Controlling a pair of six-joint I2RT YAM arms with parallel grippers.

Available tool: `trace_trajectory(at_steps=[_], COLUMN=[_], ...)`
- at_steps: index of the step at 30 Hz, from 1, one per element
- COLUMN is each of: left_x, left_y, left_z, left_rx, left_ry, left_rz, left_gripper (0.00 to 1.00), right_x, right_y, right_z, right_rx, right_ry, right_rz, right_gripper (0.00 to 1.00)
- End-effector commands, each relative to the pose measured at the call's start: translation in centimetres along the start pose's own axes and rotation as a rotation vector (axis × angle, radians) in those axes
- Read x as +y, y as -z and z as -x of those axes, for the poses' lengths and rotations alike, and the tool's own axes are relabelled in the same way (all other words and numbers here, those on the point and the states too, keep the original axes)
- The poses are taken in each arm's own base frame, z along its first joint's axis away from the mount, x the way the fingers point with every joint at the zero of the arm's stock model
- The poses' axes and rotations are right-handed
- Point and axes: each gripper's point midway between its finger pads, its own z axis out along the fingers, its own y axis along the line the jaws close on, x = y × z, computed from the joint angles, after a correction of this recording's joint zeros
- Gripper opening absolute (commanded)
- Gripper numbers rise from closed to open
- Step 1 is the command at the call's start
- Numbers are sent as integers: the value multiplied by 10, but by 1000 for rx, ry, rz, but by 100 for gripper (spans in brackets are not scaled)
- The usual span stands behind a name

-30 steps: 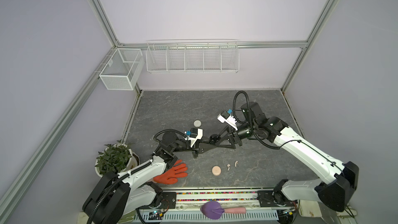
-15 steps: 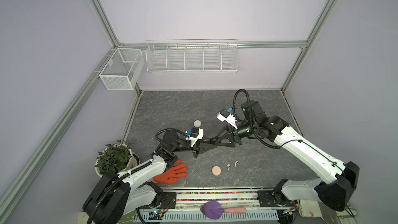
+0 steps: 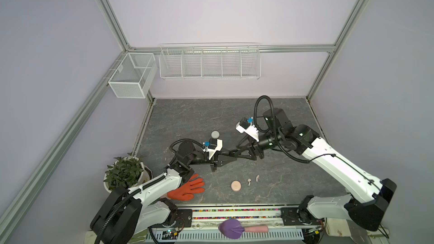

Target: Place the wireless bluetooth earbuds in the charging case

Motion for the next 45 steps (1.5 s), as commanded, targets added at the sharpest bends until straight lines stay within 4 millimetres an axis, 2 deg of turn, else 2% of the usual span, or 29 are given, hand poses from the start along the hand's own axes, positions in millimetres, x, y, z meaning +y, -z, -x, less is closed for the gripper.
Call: trace_trajectory(at_steps=[1,5,8,11,13,16,21,31,45], left_x=[1,1,-1,-3,-4,-4,-4,-4,1], left_y=[0,2,3,4,5,4,4,5,4], left_z=[8,13,19,22,21,22,21,20,17], left_rx=[-26,-56,-84,-88,-89,-90,-91,-92,-79], left_ry=[-6,10,15,17,15,14,19,15,15], left_rz=[14,24,22,20,25,24,15,22,47], left_gripper=[0,0,0,0,0,0,0,0,0], right_x=[-1,5,15,15,12,8,2,5,5], right_y=[14,10,8,15,11,9,9,-1,-13], right_z=[-6,-14,-13,-10,-17,-13,-1,7,3], right_rx=[22,-66,-219,-323,-346,-395,-488,-493,-447], right_ry=[179,297,414,501,485,460,436,405,370], right_rz=[-88,-64,-33,-90,-96,-89,-79,17,72], right_gripper=[60,59,55,54,54,46,45,37,26])
